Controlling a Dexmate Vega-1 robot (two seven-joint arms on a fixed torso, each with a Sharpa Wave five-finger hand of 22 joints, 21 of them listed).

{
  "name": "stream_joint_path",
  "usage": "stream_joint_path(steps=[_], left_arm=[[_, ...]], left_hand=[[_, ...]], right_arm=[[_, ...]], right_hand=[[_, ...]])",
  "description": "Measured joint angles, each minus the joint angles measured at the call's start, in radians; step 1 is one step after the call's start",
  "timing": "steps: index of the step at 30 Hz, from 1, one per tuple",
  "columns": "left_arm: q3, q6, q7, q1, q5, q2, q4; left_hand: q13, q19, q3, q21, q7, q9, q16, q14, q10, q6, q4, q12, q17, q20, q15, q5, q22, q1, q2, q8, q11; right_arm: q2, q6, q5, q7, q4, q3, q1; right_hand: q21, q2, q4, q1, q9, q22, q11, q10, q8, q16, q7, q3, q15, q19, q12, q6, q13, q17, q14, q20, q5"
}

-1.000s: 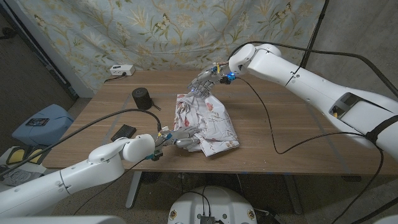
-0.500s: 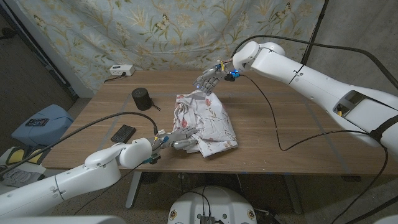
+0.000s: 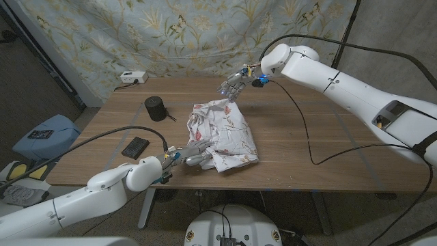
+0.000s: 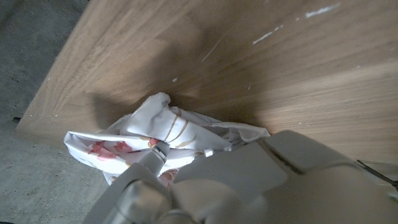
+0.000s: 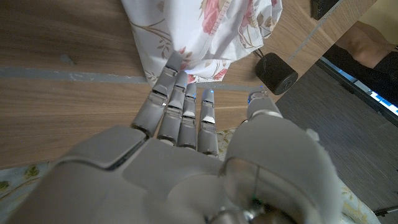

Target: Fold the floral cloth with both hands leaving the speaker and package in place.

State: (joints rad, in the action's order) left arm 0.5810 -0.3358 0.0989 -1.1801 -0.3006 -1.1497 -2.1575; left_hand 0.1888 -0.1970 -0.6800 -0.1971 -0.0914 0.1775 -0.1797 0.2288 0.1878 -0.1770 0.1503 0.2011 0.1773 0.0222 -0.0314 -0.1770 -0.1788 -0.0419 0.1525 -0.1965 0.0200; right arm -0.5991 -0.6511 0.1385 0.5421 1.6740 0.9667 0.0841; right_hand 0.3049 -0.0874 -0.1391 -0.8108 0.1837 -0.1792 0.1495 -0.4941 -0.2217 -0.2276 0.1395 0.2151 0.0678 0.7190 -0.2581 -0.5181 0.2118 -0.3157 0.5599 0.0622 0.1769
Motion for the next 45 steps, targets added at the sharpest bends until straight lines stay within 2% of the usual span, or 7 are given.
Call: stream_joint_path(steps=[8, 13, 16, 24, 30, 35, 45], left_arm=[[-0.011, -0.047, -0.027, -0.02, 0.012, -0.003, -0.015], [-0.013, -0.048, -0.037, -0.026, 0.02, -0.004, -0.018], [-0.013, -0.048, -0.039, -0.029, 0.023, -0.005, -0.018], [-0.013, -0.043, -0.042, -0.03, 0.031, -0.006, -0.015], [-0.01, -0.029, -0.043, -0.028, 0.036, -0.004, -0.005], [-0.005, -0.023, -0.043, -0.025, 0.037, -0.001, 0.001], [0.001, -0.02, -0.043, -0.021, 0.037, 0.002, 0.004]], left_hand=[[0.0, 0.004, 0.0, -0.004, 0.0, -0.004, -0.006, -0.005, 0.0, 0.0, 0.0, 0.009, -0.001, 0.004, 0.005, 0.0, 0.0, 0.0, 0.0, -0.003, 0.0], [0.0, 0.004, -0.004, -0.004, 0.0, -0.003, -0.006, -0.005, 0.0, 0.0, -0.004, 0.009, -0.004, 0.004, 0.005, 0.0, 0.0, 0.0, 0.0, -0.003, 0.0], [-0.001, 0.004, -0.004, -0.004, 0.0, -0.003, -0.006, -0.005, 0.0, 0.0, -0.004, 0.009, -0.004, 0.004, 0.005, 0.0, 0.0, 0.0, 0.0, -0.003, 0.0], [-0.001, 0.004, -0.004, -0.004, 0.0, -0.003, -0.005, -0.005, 0.0, 0.0, -0.004, 0.009, -0.004, 0.004, 0.005, 0.0, 0.0, 0.0, 0.0, -0.002, 0.0], [-0.001, 0.003, -0.008, -0.004, 0.002, -0.003, -0.002, -0.005, 0.0, 0.002, -0.008, 0.009, -0.004, 0.004, 0.005, 0.0, 0.0, 0.0, 0.0, 0.001, 0.0], [-0.001, 0.002, -0.008, -0.004, 0.002, -0.003, 0.002, -0.005, 0.0, 0.002, -0.008, 0.009, -0.004, 0.005, 0.005, 0.0, 0.0, 0.0, 0.0, 0.001, 0.0], [-0.001, 0.002, -0.008, -0.004, 0.002, -0.003, 0.002, -0.002, 0.001, 0.002, -0.008, 0.009, -0.004, 0.005, 0.008, 0.0, 0.0, 0.0, 0.0, 0.001, 0.0]], right_arm=[[-0.012, 0.004, -0.023, -0.001, 0.01, -0.01, 0.002], [-0.016, 0.012, -0.043, -0.003, 0.007, -0.01, 0.002], [-0.017, 0.014, -0.056, -0.007, 0.004, -0.01, 0.002], [-0.019, 0.019, -0.086, -0.01, -0.002, -0.009, 0.002], [-0.028, 0.02, -0.113, -0.013, 0.016, -0.003, 0.014], [-0.034, 0.027, -0.141, -0.02, 0.037, 0.003, 0.027], [-0.056, 0.086, -0.23, -0.055, 0.094, 0.018, 0.067]], right_hand=[[0.0, 0.0, -0.003, 0.0, 0.0, -0.005, -0.004, -0.004, 0.0, -0.006, -0.007, -0.003, 0.0, 0.0, 0.0, -0.007, 0.0, 0.0, 0.0, 0.0, 0.0], [-0.006, 0.0, -0.003, 0.0, 0.001, -0.005, -0.008, -0.008, 0.0, -0.006, -0.011, -0.003, -0.012, 0.0, 0.0, -0.011, 0.0, 0.0, -0.002, 0.0, 0.0], [-0.006, 0.0, 0.0, 0.0, 0.005, -0.005, -0.02, -0.005, 0.004, -0.006, -0.018, -0.005, -0.018, -0.007, 0.008, -0.01, 0.0, 0.0, -0.008, -0.007, 0.0], [-0.015, 0.0, 0.003, 0.0, 0.005, -0.005, -0.02, -0.005, 0.007, -0.005, -0.025, -0.009, -0.023, -0.013, 0.008, -0.007, 0.0, 0.0, -0.013, -0.012, 0.0], [-0.015, 0.0, 0.007, 0.0, 0.005, -0.005, -0.02, -0.005, 0.007, -0.005, -0.025, -0.012, -0.023, -0.013, 0.015, -0.007, 0.0, 0.0, -0.02, -0.013, 0.0], [-0.024, -0.002, 0.009, 0.015, 0.005, -0.005, -0.034, 0.001, 0.012, -0.005, -0.031, -0.023, -0.032, -0.027, 0.015, -0.001, 0.0, 0.0, -0.029, -0.02, 0.0], [-0.043, -0.014, 0.06, 0.115, 0.003, -0.005, -0.051, 0.015, 0.023, 0.007, -0.049, -0.059, -0.044, -0.064, 0.036, 0.006, 0.0, 0.0, -0.067, -0.034, 0.0]])
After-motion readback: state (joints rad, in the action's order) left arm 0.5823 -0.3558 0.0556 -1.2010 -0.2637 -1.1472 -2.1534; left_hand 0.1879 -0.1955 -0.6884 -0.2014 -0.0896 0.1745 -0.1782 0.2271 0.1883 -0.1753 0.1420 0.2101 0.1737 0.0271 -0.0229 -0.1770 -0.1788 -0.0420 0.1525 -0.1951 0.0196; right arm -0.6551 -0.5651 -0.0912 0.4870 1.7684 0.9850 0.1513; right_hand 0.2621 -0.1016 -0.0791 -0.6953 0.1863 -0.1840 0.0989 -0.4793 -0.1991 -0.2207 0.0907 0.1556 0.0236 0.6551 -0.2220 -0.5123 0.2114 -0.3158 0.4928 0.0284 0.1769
